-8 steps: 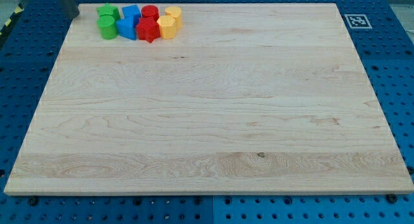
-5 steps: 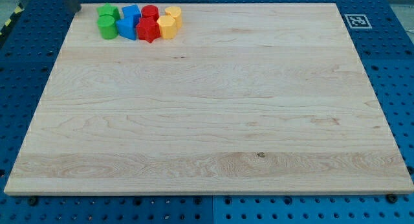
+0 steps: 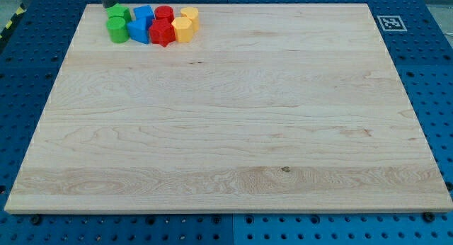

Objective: Push group of blocks slightly down

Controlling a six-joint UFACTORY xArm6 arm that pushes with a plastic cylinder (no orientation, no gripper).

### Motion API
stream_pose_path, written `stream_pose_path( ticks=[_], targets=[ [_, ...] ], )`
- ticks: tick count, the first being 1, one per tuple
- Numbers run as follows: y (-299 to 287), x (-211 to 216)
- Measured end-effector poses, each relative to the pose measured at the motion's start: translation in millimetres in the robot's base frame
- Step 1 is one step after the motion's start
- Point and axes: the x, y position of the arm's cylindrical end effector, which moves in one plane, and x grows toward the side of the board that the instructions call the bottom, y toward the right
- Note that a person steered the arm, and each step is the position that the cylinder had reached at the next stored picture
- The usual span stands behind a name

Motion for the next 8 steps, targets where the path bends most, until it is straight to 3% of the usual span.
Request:
stream_pose_path(
  ticks=[5, 8],
  targets=[
    [56.1, 1.0],
    [69.4, 52.3]
  ],
)
